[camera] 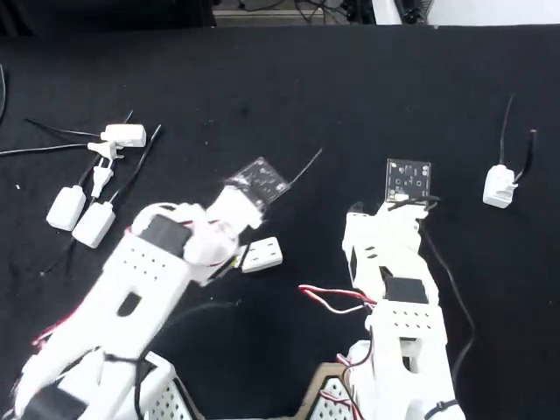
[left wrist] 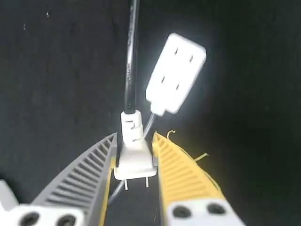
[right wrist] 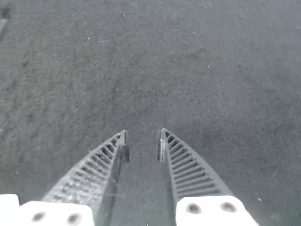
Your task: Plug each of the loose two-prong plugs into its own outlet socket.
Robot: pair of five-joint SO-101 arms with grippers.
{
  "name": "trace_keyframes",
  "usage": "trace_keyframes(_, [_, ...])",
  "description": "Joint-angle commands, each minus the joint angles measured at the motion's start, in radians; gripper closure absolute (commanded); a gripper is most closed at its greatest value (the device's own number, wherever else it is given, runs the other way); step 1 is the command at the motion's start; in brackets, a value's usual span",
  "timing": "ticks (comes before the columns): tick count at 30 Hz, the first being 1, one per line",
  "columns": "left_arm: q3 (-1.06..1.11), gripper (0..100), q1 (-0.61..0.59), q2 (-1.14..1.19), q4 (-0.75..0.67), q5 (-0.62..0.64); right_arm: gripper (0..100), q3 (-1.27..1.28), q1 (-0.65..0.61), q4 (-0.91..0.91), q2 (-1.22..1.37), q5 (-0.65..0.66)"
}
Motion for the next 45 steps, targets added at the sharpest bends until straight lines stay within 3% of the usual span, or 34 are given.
trace_keyframes(1, [-0.016,97,0.074,0.123,-0.127,0.114,89.8,-0.051,0.025,-0.025,-0.027,-0.008])
trace_keyframes(7, [-0.039,97,0.193,0.247,-0.279,0.224,89.8,-0.051,0.025,-0.025,-0.027,-0.008])
trace_keyframes(14, [-0.124,94,0.242,0.344,-0.331,0.373,89.8,-0.051,0.025,-0.025,-0.027,-0.008])
trace_keyframes(19, [-0.128,78,0.252,0.417,-0.324,0.431,89.9,-0.051,0.025,-0.025,-0.027,-0.008])
trace_keyframes(24, [-0.165,79,0.222,0.341,-0.204,0.427,89.9,-0.051,0.021,-0.025,-0.027,-0.008])
trace_keyframes(27, [-0.222,79,0.163,0.244,-0.058,0.394,89.8,-0.051,0.018,-0.025,-0.027,-0.008])
trace_keyframes(31, [-0.186,79,-0.019,0.155,0.054,0.216,89.7,-0.054,0.017,-0.017,-0.027,0.000])
trace_keyframes(34, [-0.065,79,-0.189,0.152,-0.005,0.175,89.6,-0.065,0.003,-0.003,-0.027,0.015])
trace_keyframes(39, [0.116,79,-0.381,0.143,-0.184,0.178,89.6,-0.193,-0.132,0.242,-0.021,0.092])
trace_keyframes(43, [0.213,79,-0.420,0.150,-0.302,0.325,89.6,-0.300,-0.252,0.465,-0.021,0.193])
trace_keyframes(45, [0.255,79,-0.418,0.141,-0.348,0.417,89.6,-0.318,-0.318,0.588,-0.021,0.313])
